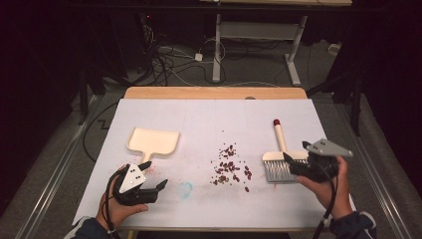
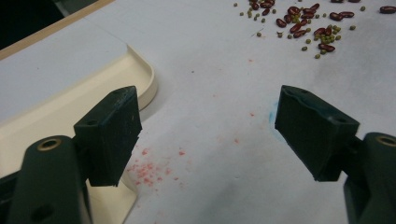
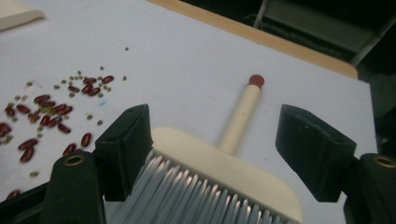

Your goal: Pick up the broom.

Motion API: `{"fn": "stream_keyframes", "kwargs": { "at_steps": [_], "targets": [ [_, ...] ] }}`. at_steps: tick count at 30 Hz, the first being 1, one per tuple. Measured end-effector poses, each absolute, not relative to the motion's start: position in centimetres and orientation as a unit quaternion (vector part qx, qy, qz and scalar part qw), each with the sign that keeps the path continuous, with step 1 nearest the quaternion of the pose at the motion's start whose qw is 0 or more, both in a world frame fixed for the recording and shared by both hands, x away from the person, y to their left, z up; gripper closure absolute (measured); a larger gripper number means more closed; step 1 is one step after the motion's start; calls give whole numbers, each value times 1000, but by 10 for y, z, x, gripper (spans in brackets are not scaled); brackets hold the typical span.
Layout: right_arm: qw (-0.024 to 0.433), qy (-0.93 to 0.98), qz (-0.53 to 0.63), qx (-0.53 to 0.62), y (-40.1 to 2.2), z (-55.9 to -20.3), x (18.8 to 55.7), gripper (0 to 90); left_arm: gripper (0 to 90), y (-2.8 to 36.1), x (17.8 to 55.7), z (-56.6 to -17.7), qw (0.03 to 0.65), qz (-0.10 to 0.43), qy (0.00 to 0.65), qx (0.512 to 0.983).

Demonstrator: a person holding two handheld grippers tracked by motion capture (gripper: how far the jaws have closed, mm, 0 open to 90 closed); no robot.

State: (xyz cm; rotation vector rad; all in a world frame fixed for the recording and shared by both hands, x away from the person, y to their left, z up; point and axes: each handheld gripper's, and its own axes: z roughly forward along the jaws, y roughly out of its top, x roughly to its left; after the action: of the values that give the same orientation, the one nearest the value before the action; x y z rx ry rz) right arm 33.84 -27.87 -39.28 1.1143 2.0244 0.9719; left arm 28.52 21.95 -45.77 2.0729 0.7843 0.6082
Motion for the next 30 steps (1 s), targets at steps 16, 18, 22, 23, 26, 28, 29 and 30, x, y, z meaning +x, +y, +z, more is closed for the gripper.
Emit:
{"fn": "stream_keyframes", "kwargs": {
  "at_steps": [16, 18, 22, 23, 26, 28, 29, 30],
  "targets": [
    [196, 779, 180, 567, -253, -420, 482, 366, 219, 216, 285, -462, 399, 232, 303, 834],
    [195, 781, 155, 572, -248, -428, 488, 393, 219, 217, 285, -462, 398, 231, 304, 834],
    [164, 779, 140, 588, -247, -437, 496, 515, 219, 218, 284, -462, 401, 231, 304, 833],
    [164, 778, 133, 592, -246, -440, 497, 533, 219, 218, 284, -462, 402, 231, 304, 832],
    [150, 770, 145, 603, -249, -444, 498, 580, 220, 218, 284, -461, 402, 231, 303, 832],
    [150, 769, 145, 605, -249, -444, 497, 619, 221, 218, 283, -461, 402, 231, 301, 833],
    [150, 769, 151, 603, -248, -444, 497, 660, 221, 217, 283, -461, 402, 231, 300, 834],
    [148, 770, 154, 601, -248, -444, 496, 679, 222, 217, 283, -461, 401, 230, 299, 834]
  ]
}}
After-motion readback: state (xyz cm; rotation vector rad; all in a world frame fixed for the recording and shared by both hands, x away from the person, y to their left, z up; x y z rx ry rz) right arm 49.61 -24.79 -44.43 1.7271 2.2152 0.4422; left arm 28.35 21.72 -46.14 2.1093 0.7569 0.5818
